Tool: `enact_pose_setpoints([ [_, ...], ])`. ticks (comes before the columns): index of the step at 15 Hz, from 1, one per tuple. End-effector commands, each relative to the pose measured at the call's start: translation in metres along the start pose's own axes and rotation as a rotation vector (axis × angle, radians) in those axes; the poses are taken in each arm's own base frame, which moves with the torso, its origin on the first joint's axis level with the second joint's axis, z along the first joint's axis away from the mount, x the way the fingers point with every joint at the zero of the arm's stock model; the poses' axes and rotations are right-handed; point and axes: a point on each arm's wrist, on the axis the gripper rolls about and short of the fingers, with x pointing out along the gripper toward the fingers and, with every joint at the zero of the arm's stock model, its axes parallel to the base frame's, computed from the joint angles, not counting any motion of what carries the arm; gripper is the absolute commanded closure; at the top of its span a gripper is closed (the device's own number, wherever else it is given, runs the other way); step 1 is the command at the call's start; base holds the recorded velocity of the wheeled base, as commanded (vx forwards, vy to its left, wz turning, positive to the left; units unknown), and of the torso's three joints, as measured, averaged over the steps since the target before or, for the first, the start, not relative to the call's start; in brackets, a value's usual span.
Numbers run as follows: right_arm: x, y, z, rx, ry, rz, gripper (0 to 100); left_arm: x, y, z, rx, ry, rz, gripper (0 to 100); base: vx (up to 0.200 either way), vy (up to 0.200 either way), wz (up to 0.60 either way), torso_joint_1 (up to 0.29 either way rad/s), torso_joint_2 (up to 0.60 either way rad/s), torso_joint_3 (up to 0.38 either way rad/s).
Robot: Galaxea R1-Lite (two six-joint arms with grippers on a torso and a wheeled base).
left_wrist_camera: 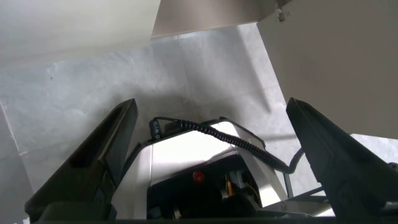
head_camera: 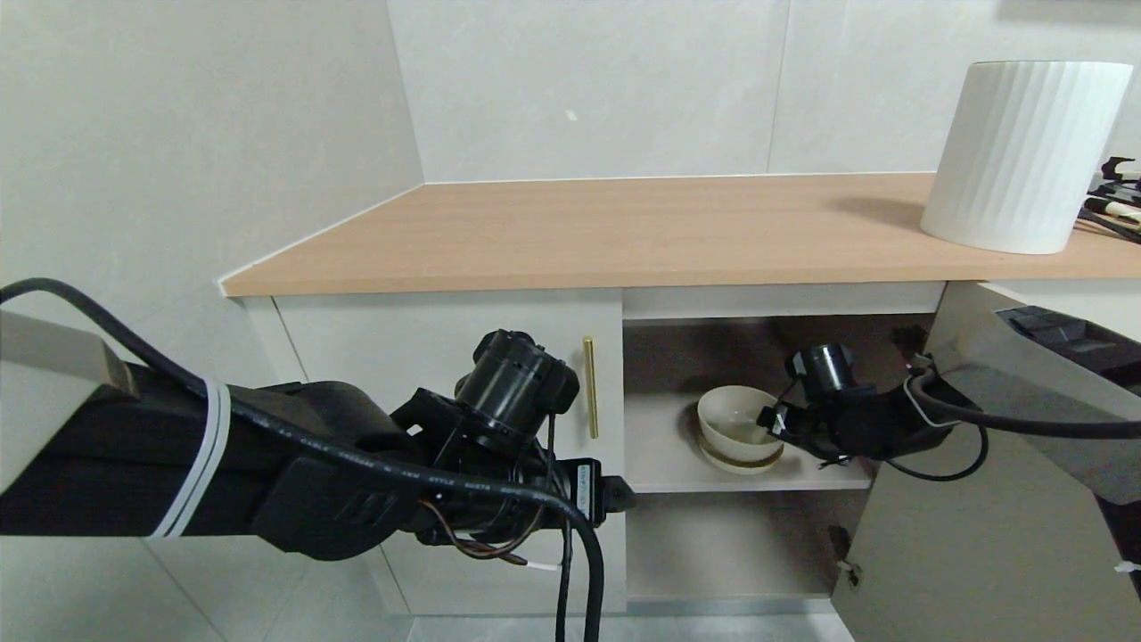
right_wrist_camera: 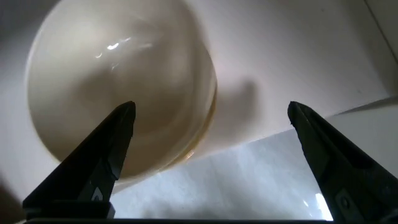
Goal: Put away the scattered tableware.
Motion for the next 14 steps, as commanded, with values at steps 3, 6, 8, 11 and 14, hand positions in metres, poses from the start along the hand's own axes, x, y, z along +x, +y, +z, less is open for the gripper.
enact_pose_setpoints([
  [3,-0.070,-0.006,0.008,-0.032,0.042,0.009,0,-0.017,0.009,0.011,-0.029,-0.052,0.002,0,0.000,0.000,0.00,0.000,0.00,0.000],
  [6,-0.149,-0.011,0.012,-0.125,0.042,0.119,0,-0.055,0.022,0.013,-0.050,-0.152,0.033,0,0.000,0.000,0.00,0.000,0.00,0.000],
  [8,-0.205,-0.021,0.012,-0.186,0.055,0.168,0,-0.094,0.036,0.009,-0.054,-0.235,0.029,0,0.000,0.000,0.00,0.000,0.00,0.000],
  [11,-0.260,-0.031,-0.002,-0.240,0.086,0.209,0,-0.129,0.048,-0.011,-0.055,-0.288,0.007,0,0.000,0.000,0.00,0.000,0.00,0.000],
  [14,-0.300,-0.055,-0.026,-0.280,0.110,0.245,0,-0.156,0.060,-0.037,-0.041,-0.329,-0.019,0,0.000,0.000,0.00,0.000,0.00,0.000],
])
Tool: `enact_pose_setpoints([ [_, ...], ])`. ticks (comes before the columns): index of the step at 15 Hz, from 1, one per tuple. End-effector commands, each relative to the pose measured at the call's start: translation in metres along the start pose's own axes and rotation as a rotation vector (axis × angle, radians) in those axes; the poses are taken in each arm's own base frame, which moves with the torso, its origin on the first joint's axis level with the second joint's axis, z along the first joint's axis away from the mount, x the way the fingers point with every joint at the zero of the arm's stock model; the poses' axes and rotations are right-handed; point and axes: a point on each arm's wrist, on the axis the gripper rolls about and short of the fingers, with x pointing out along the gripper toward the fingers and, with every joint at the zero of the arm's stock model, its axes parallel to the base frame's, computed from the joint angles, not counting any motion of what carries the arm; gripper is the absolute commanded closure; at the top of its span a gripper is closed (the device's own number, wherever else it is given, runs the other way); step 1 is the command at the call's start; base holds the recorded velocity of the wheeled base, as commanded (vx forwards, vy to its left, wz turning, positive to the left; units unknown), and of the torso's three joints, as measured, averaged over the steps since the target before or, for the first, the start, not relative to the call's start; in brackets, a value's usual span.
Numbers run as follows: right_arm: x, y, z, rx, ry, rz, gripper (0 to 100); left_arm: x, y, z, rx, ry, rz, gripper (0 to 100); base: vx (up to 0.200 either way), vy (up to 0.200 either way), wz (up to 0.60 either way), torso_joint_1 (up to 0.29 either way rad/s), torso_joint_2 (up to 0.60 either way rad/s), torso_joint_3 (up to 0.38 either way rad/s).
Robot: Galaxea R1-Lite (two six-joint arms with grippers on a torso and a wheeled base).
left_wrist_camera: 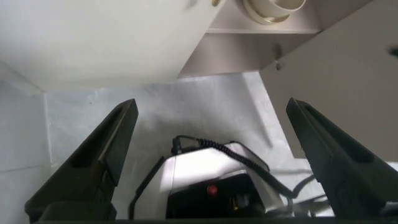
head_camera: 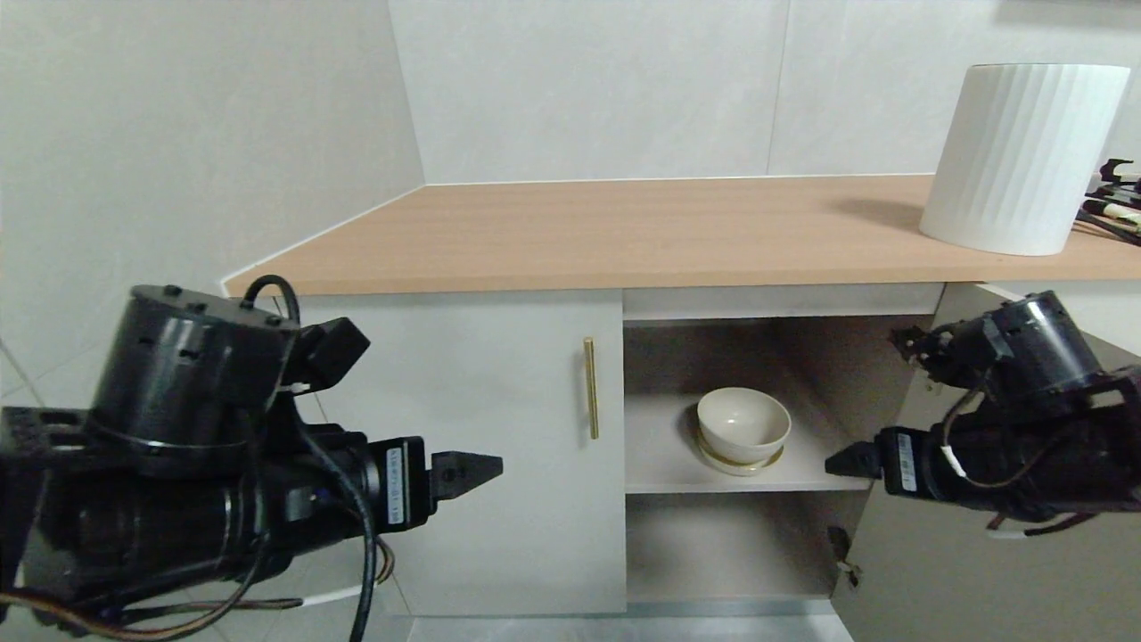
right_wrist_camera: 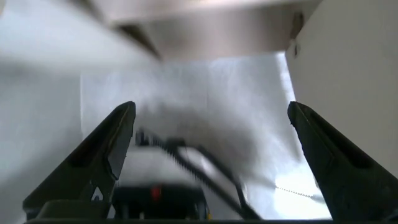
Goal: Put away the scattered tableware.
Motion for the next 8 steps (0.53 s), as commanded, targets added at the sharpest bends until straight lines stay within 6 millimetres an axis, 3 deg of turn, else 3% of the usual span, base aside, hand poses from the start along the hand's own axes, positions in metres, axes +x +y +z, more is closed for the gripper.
enact_pose_setpoints([
  [1,-0.047,-0.012,-0.029,-0.026,-0.051,0.068,0,-0.037,0.010,-0.008,-0.007,-0.078,-0.046,0,0.000,0.000,0.00,0.000,0.00,0.000],
  [7,-0.040,-0.011,-0.041,-0.055,0.005,0.067,0,-0.029,0.013,-0.008,-0.013,-0.057,-0.020,0,0.000,0.000,0.00,0.000,0.00,0.000],
  [8,-0.040,-0.011,-0.041,-0.057,0.003,0.068,0,-0.029,0.013,-0.009,-0.013,-0.056,-0.019,0,-0.200,0.000,0.00,0.002,0.00,0.012],
])
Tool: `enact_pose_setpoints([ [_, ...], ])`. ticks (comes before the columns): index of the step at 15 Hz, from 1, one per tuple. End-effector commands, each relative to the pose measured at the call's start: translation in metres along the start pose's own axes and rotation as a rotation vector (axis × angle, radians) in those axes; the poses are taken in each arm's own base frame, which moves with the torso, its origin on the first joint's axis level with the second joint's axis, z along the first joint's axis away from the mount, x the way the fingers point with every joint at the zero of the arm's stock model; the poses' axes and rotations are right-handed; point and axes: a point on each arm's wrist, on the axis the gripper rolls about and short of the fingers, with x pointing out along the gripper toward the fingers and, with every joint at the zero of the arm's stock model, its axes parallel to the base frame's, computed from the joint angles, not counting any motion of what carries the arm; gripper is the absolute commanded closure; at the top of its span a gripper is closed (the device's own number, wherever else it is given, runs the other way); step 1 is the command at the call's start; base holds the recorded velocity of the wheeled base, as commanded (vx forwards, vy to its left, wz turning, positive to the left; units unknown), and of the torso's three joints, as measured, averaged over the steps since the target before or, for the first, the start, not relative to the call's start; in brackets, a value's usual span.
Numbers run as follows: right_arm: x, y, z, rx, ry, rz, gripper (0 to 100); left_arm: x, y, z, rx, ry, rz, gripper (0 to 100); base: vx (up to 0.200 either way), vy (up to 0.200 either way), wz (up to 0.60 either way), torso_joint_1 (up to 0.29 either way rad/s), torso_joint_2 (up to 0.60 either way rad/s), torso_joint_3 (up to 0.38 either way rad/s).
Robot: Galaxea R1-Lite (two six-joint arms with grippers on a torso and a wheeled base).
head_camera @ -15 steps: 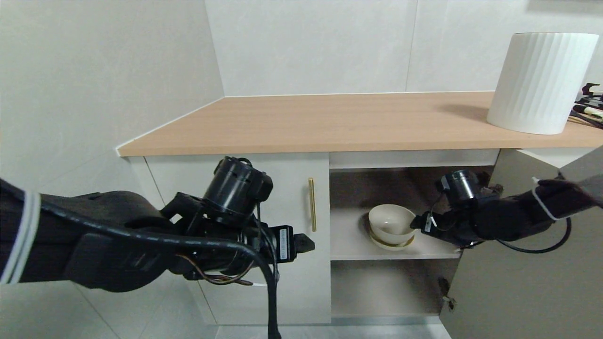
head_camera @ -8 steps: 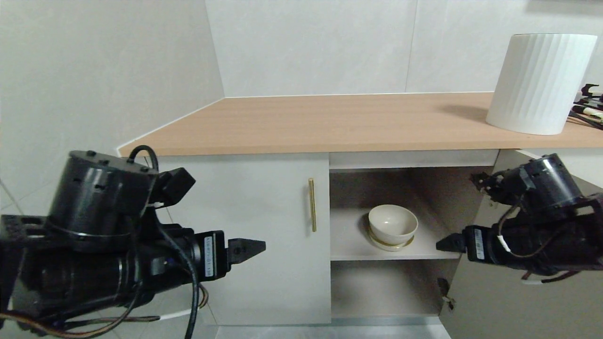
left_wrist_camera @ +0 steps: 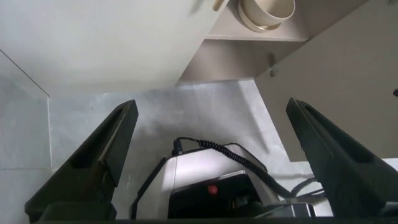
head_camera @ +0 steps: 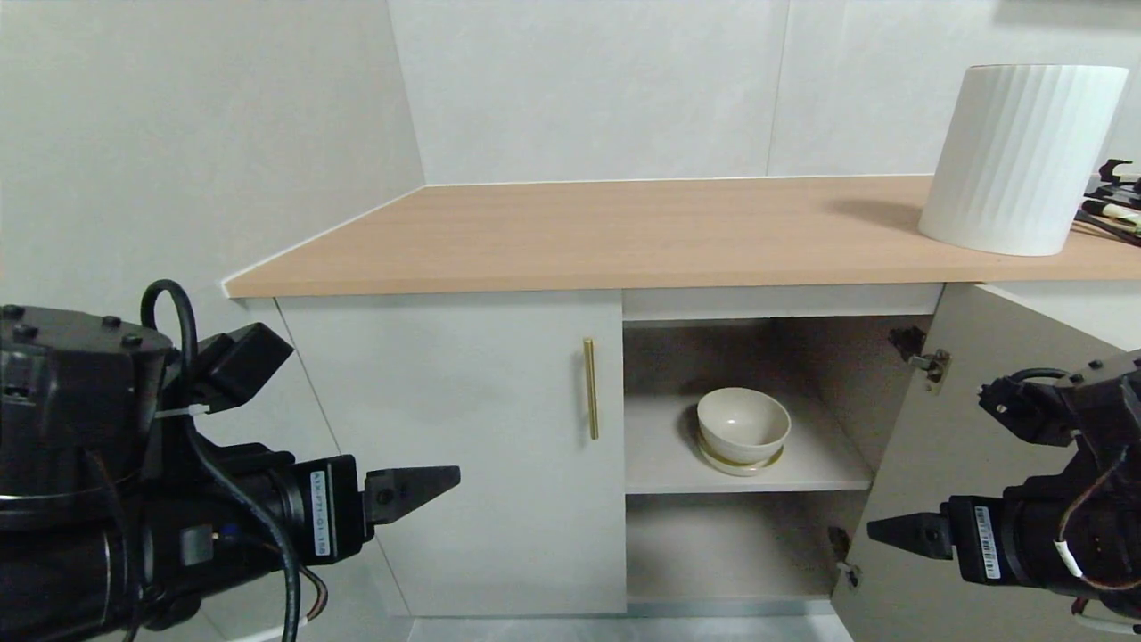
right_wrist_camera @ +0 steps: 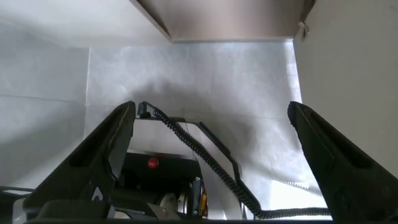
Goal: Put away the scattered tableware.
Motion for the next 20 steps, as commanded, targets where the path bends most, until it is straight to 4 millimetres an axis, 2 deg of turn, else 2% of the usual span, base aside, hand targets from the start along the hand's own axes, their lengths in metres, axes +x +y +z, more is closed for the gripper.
enact_pose_setpoints([
  [1,-0.0005,0.0006,-0.0012,-0.005,0.003,0.003,0,0.0016,0.0003,-0.0008,-0.002,0.006,0.004,0,-0.200,0.000,0.00,-0.002,0.00,0.002],
  [17,-0.0034,0.0046,-0.0072,-0.034,0.002,0.005,0,0.0033,0.0004,-0.0011,-0.001,0.010,0.010,0,-0.200,0.000,0.00,0.003,0.00,0.001],
  [20,-0.0034,0.0046,-0.0071,-0.034,0.001,0.002,0,0.0029,0.0004,-0.0010,-0.001,0.009,0.009,0,0.000,0.000,0.00,0.000,0.00,0.000],
])
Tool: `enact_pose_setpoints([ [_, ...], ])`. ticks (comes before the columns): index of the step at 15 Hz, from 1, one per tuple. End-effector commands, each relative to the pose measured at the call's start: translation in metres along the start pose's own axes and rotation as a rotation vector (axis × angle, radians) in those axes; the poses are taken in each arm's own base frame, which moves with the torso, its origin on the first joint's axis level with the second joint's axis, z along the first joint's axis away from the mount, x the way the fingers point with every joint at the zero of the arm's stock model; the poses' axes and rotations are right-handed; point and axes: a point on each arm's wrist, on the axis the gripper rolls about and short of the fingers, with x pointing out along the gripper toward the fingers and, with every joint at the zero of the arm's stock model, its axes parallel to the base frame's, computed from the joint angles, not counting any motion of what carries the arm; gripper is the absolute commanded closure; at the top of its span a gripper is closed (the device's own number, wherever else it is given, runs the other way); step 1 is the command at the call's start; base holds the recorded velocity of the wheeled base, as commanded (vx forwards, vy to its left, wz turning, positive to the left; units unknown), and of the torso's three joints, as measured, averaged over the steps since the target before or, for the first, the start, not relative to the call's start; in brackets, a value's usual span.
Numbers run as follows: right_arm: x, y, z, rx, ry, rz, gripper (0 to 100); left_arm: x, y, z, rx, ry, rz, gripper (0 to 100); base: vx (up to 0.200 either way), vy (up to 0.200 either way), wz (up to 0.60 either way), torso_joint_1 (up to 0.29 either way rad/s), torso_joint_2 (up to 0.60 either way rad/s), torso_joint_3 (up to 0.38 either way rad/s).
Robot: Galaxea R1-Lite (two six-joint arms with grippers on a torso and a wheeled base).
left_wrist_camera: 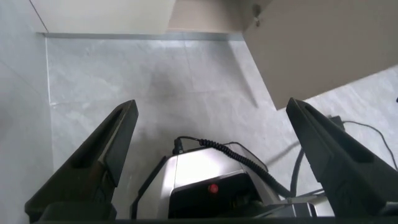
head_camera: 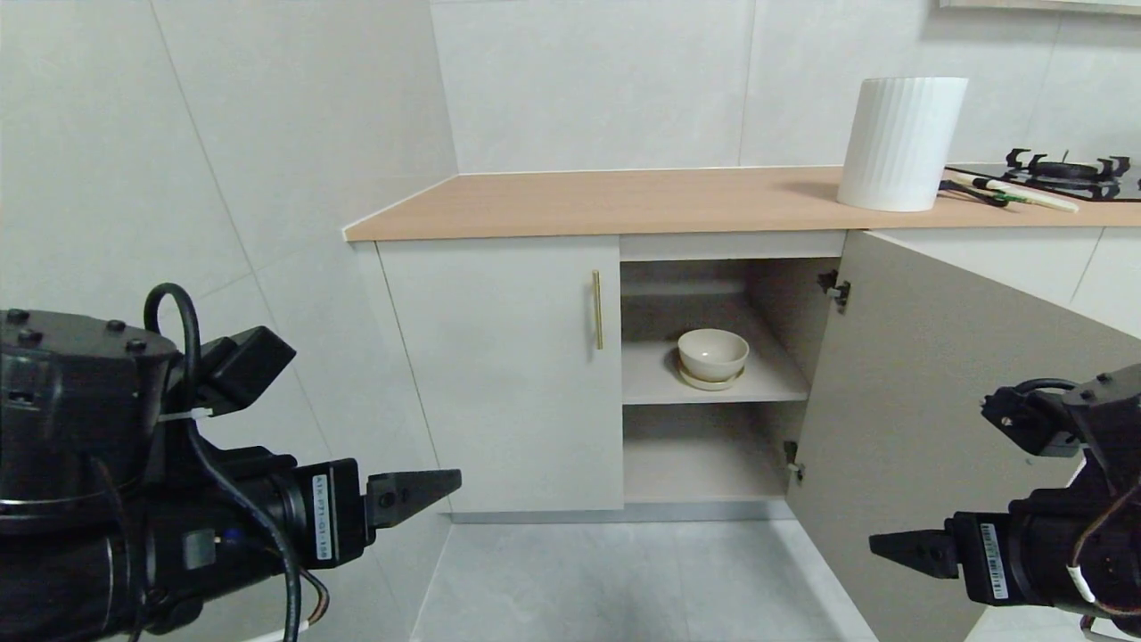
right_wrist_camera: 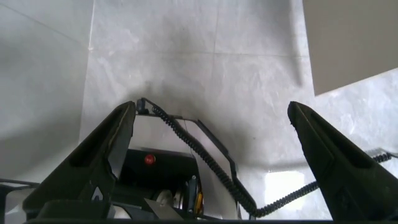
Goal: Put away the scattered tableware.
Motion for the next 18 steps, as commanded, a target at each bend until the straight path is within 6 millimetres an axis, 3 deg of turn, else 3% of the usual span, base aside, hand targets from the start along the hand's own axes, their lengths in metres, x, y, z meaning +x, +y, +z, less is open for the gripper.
enact_pose_setpoints([
  [1,0.001,0.001,0.000,-0.002,0.005,-0.001,0,0.000,0.000,0.000,-0.001,0.001,0.001,0,0.000,0.000,0.00,0.000,0.00,0.000],
  [7,-0.003,-0.001,0.000,-0.006,-0.008,-0.006,0,0.001,0.001,-0.002,0.014,0.007,0.005,0,0.000,0.000,0.00,0.000,0.00,0.000],
  [14,-0.007,-0.008,-0.004,-0.053,0.016,-0.106,0,0.001,0.002,-0.003,0.025,0.009,0.008,0,0.000,-0.200,0.00,0.004,0.00,0.004],
  [18,-0.005,-0.023,0.000,-0.047,0.036,-0.191,0,0.001,0.002,-0.003,0.025,0.009,0.008,0,0.000,-0.200,0.00,0.005,0.00,0.002],
])
